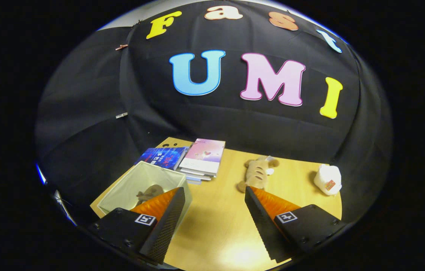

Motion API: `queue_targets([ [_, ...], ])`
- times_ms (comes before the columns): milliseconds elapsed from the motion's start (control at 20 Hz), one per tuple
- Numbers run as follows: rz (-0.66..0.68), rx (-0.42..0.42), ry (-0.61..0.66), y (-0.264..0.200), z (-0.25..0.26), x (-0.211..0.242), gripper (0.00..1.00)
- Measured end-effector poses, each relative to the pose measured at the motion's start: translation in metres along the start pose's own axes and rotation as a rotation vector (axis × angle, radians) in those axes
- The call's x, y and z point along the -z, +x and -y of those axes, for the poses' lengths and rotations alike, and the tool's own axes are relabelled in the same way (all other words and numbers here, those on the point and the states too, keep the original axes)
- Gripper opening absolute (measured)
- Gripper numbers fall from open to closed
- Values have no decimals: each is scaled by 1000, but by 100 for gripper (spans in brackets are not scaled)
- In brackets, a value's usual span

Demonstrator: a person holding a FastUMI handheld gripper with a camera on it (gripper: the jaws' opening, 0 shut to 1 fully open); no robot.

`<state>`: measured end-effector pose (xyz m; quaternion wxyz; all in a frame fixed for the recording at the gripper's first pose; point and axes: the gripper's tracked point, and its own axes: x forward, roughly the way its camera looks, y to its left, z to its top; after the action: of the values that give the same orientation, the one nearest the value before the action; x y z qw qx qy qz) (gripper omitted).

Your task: Open the storage box then place both shoes into the box .Put the left shoe in first, then the right shoe, with the right side of both shoes facing outward in a uniform manner.

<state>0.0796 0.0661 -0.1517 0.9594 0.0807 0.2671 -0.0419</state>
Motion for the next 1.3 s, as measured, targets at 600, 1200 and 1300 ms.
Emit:
queue_targets([
  [600, 163, 26, -68, -58, 71, -12, 99],
  [1200, 125, -57, -16, -78, 73, 9, 99],
  [1300, 128, -75, -27, -79, 74, 8, 99],
])
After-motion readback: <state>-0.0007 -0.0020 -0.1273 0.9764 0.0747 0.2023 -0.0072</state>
